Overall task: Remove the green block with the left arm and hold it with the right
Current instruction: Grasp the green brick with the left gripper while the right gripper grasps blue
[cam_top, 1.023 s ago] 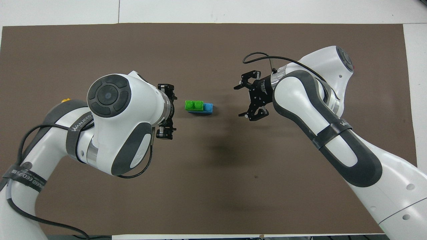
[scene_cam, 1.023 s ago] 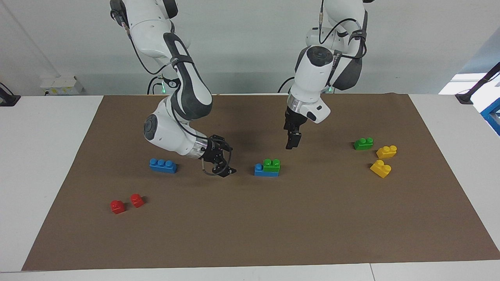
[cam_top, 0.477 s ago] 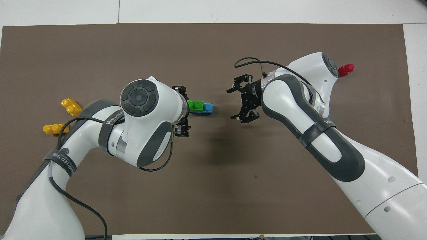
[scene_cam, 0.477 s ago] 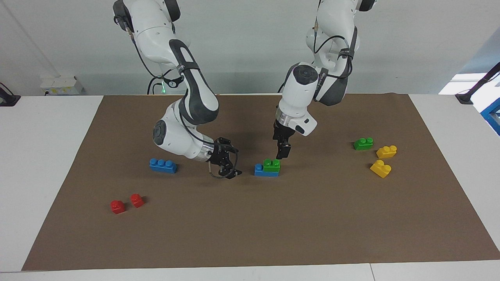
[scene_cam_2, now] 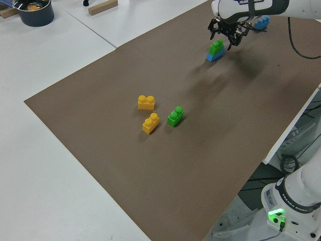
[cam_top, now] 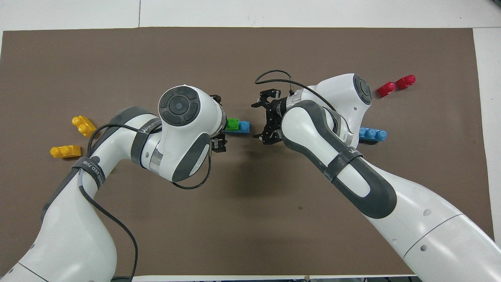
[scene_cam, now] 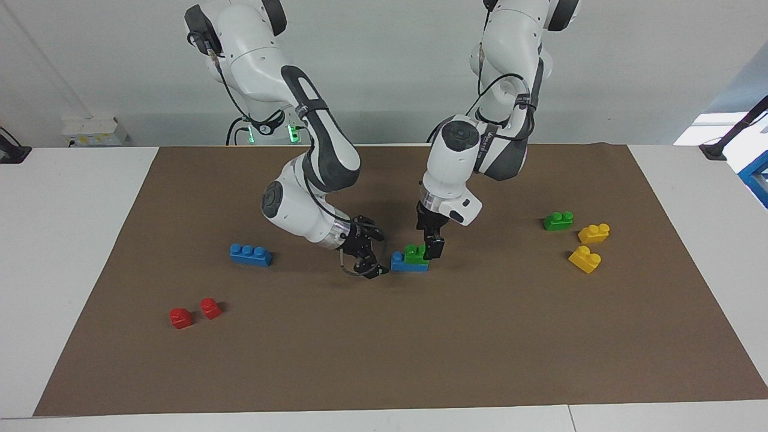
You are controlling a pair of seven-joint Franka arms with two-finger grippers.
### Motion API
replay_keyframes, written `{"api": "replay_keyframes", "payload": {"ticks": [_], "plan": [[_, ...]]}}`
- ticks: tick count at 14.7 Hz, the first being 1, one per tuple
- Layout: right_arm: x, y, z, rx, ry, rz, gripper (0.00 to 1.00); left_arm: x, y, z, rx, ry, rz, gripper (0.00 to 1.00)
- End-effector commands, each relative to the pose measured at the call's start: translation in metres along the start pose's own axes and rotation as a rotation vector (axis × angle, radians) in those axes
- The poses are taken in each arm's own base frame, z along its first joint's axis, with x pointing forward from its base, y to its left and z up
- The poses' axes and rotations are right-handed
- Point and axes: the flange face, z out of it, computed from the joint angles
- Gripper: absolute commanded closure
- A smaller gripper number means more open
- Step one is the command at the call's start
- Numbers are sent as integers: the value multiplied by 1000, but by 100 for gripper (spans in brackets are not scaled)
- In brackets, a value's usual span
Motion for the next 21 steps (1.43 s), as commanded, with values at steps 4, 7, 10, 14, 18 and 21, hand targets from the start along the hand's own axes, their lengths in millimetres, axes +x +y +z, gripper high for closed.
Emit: {"api": "replay_keyframes", "payload": {"ticks": [4,7,10,14,18,21], "plan": [[-9,2,27,44,-13,39,3,-6,1,17,4,26,-4,0],[-18,11,43,44,-4,29,3,-7,-1,19,7,27,-5,0],[-12,17,51,29,9,33,3,-6,-1,20,6,28,-18,0],[-2,21,56,31,23,34,3,-4,-4,25,15,34,-18,0],[5,19,66,48,34,36,3,-6,-5,25,14,32,-29,0],[6,19,66,49,34,37,3,-6,-5,25,13,31,-30,0]]}}
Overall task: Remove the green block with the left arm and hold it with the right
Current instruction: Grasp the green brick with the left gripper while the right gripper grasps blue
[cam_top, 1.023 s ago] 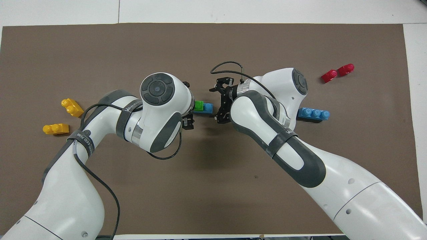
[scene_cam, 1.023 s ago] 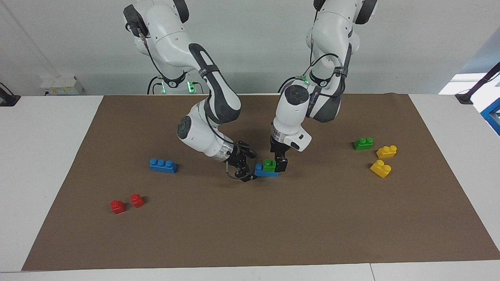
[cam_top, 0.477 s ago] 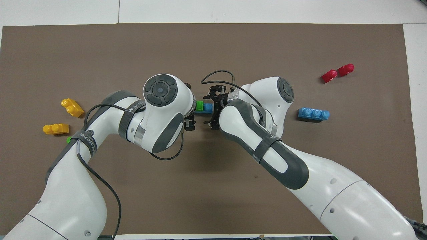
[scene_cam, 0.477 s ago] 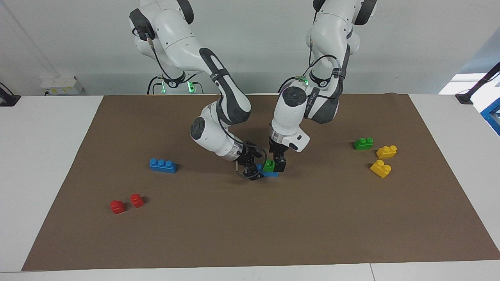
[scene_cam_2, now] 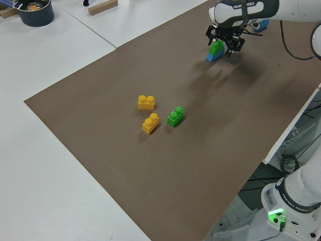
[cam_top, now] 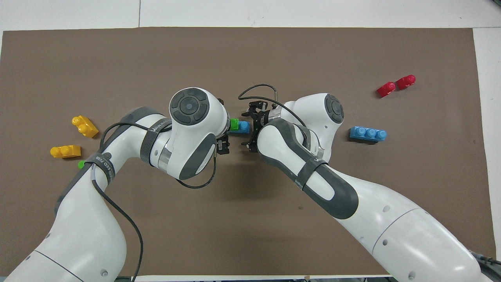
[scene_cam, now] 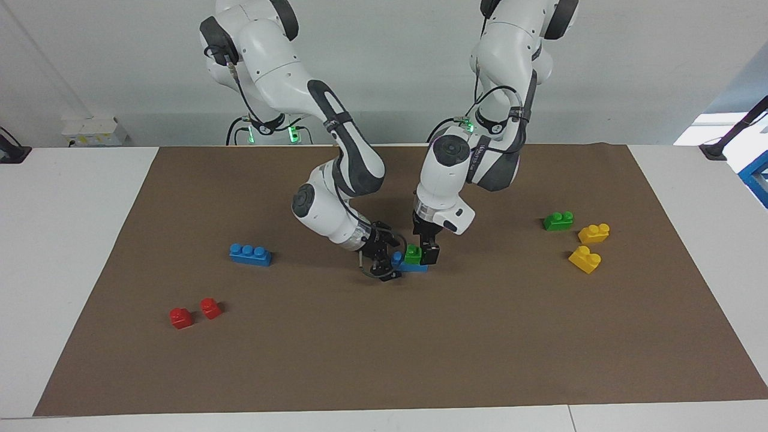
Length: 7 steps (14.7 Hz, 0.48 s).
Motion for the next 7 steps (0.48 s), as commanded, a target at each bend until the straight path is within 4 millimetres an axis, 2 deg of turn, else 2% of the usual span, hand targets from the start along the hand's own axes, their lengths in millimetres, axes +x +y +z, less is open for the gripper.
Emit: {"api": "replay_keyframes", "payload": {"ticks": [1,3,4,5,7], "plan": [[1,1,3,15,-8,4,11,-2,-1,2,-16,13,-9,0],[2,0,2,19,-8,7,42,-2,-1,2,-17,12,-8,0],[4,-2,0,23,-9,10,55,-2,-1,2,-17,12,-8,0],[4,-2,0,23,-9,10,63,-2,-1,2,-17,12,-9,0],[4,-3,-1,24,-9,6,99,-2,-1,2,-19,9,-9,0]]}}
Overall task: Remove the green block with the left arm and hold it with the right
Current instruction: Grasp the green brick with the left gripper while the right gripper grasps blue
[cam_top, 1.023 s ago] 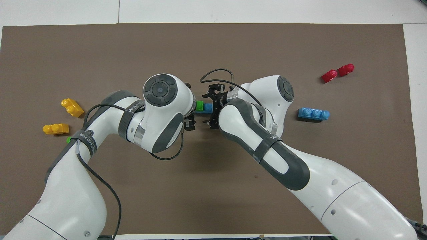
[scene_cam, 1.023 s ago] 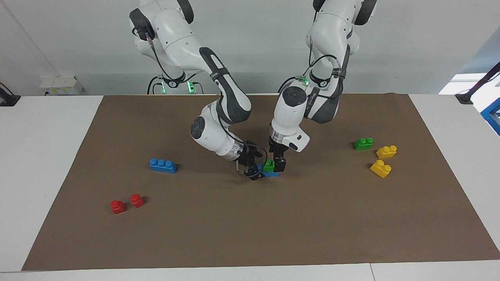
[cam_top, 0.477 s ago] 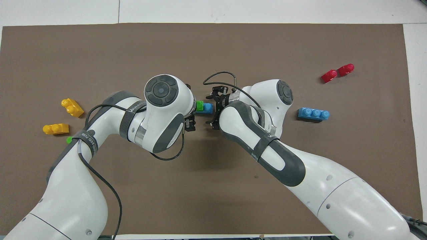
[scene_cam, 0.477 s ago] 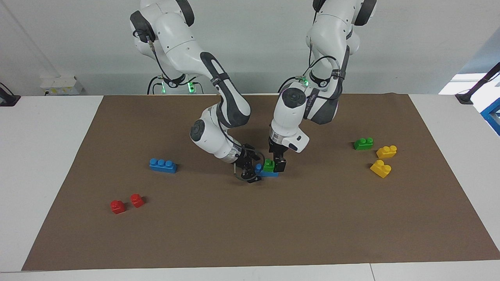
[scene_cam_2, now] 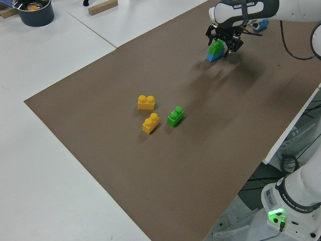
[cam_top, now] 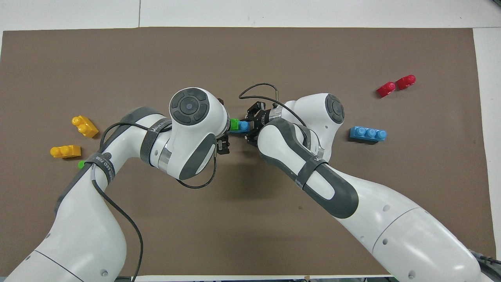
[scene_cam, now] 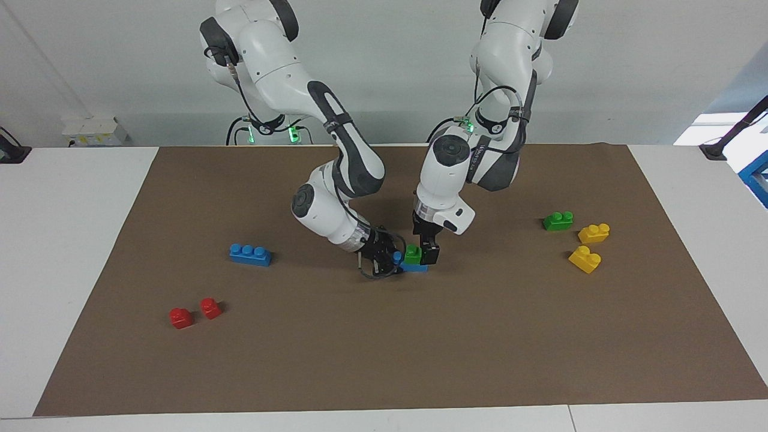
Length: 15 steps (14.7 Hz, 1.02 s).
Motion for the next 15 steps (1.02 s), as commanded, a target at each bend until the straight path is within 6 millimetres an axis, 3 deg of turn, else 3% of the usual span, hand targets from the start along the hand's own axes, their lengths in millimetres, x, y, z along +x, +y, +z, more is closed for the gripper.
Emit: {"api": "replay_keyframes", "payload": {"ticks": [1,6,9,10,11,15], "plan": [[2,1,2,4,-10,-23,100,-2,-1,2,-19,10,-6,0],[2,3,4,-3,-11,-69,100,-2,-1,2,-20,9,-9,1],[2,4,4,-2,-10,-70,100,-1,-1,3,-17,12,-7,51],[2,4,4,-2,-10,-68,100,-1,-1,3,-17,12,-3,88],[2,4,4,-2,-10,-68,100,-1,-1,3,-17,12,-1,98],[2,3,3,-7,-12,-67,100,-2,1,-7,-27,8,10,100]]}}
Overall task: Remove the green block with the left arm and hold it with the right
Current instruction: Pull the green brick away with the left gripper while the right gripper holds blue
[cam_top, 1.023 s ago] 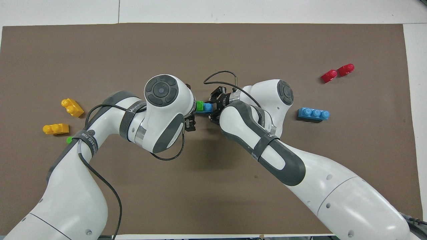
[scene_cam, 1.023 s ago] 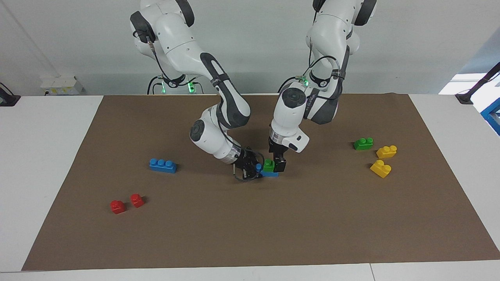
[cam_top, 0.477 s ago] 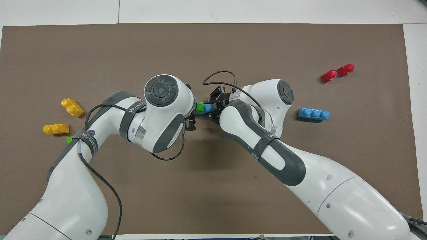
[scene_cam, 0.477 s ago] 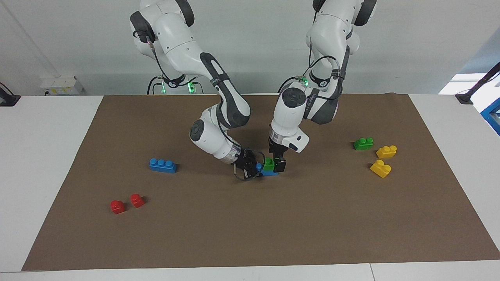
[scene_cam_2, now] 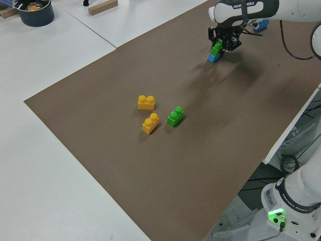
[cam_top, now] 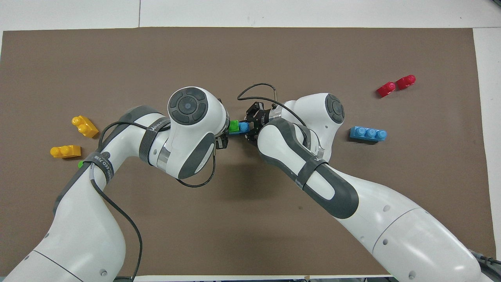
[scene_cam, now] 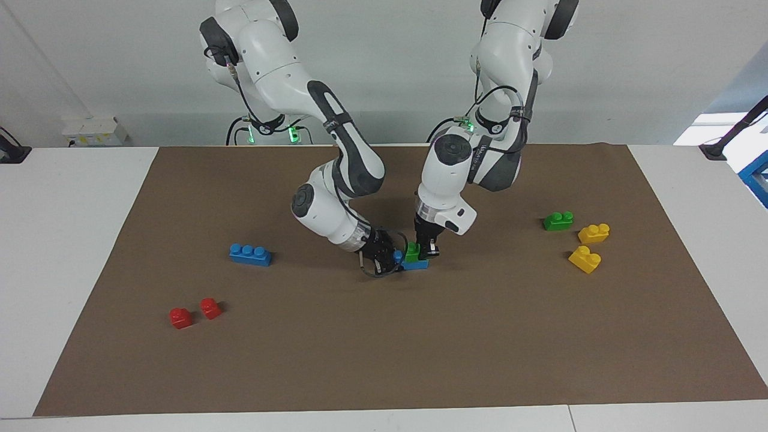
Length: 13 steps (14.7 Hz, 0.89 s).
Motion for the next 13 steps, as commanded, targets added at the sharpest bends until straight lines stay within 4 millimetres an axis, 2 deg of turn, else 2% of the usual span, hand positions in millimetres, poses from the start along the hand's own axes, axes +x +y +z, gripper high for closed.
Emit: {"api": "replay_keyframes", "payload": {"ticks": [1,5,7,9,11,13], "plan": [[5,1,0,-5,-13,5,100,0,0,-11,-14,7,2,100],[-1,-1,-8,-24,-29,4,100,16,6,-67,-48,6,-15,100],[-1,-6,-18,-19,-37,8,100,34,10,-92,-48,20,-14,100],[-6,-13,-40,-28,-58,12,100,63,15,-113,-30,46,66,100],[0,-22,-74,-30,-73,14,100,98,23,-115,32,72,177,100],[29,-40,-127,-41,-94,40,100,139,28,-111,86,84,333,100]]}}
